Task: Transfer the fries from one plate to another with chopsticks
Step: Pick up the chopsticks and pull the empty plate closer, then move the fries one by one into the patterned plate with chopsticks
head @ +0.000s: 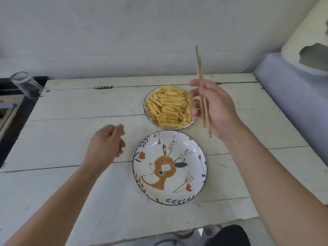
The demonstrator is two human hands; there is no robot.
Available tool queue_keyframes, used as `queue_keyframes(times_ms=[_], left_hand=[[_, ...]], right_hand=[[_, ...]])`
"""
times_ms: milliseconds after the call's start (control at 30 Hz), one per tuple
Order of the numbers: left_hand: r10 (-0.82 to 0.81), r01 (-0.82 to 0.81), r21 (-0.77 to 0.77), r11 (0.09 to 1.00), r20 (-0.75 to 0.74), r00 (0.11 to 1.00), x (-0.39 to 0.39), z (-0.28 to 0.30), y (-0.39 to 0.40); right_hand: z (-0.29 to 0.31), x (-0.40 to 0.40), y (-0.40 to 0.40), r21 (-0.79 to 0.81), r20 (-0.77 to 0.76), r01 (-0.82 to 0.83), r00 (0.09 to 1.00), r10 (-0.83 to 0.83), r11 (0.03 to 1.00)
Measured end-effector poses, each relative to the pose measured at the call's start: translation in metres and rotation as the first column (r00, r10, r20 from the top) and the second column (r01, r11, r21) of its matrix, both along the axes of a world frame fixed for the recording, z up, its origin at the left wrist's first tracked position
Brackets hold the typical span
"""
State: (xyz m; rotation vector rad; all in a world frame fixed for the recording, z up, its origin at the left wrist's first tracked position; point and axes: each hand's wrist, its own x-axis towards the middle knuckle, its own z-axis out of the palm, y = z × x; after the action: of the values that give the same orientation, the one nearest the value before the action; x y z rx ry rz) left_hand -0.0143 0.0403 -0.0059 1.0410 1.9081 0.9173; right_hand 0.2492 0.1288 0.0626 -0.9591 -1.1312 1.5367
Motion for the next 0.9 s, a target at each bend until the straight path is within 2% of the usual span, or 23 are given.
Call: queue_keyframes(times_ms=[67, 100, 133, 167, 233, 300, 433, 567, 767, 900], left_hand=[[0.065, -0.107, 0.212, 0.971, 0.196, 0.978, 0.007, -0.017, 0.024], [0.068, -0.142, 0.265, 0.954, 0.269, 0.961, 0.011, -0.028, 0.036], [0.071, -0.17, 0.294, 0.94, 0.321, 0.945, 0.015, -0.037, 0.045], [0.075, -0.198, 0.32, 0.927, 0.358, 0.93, 0.018, -0.045, 0.05], [0.085, -0.241, 0.355, 0.903, 0.404, 0.911, 0.021, -0.056, 0.053], [0.065, -0.248, 0.385, 0.889, 0.43, 0.9, 0.02, -0.06, 0.052], [0.044, -0.244, 0.433, 0.868, 0.421, 0.906, 0.021, -0.065, 0.041], [0.051, -0.203, 0.453, 0.868, 0.326, 0.944, 0.026, -0.067, 0.036], [0.066, -0.182, 0.442, 0.879, 0.265, 0.962, 0.03, -0.068, 0.033], [0.065, -0.19, 0.435, 0.88, 0.287, 0.956, 0.031, -0.066, 0.035]], right_hand=[[-0.008, -0.002, 0.01, 0.014, -0.236, -0.161, 0.959, 0.16, 0.987], [-0.014, -0.001, 0.014, 0.08, -0.247, -0.204, 0.944, 0.218, 0.976], [-0.021, 0.001, 0.018, 0.161, -0.191, -0.204, 0.953, 0.234, 0.966], [-0.03, 0.001, 0.021, 0.253, -0.106, -0.165, 0.975, 0.196, 0.953], [-0.042, 0.002, 0.022, 0.417, 0.049, -0.039, 0.999, 0.02, 0.908], [-0.049, 0.003, 0.02, 0.466, 0.078, 0.09, 0.987, -0.142, 0.88], [-0.061, 0.014, 0.006, 0.419, 0.007, 0.257, 0.958, -0.287, 0.871], [-0.077, 0.018, 0.005, 0.483, -0.086, 0.442, 0.883, -0.461, 0.756], [-0.076, 0.026, 0.0, 0.61, -0.084, 0.403, 0.889, -0.45, 0.683], [-0.078, 0.034, 0.007, 0.667, 0.02, 0.329, 0.889, -0.457, 0.668]])
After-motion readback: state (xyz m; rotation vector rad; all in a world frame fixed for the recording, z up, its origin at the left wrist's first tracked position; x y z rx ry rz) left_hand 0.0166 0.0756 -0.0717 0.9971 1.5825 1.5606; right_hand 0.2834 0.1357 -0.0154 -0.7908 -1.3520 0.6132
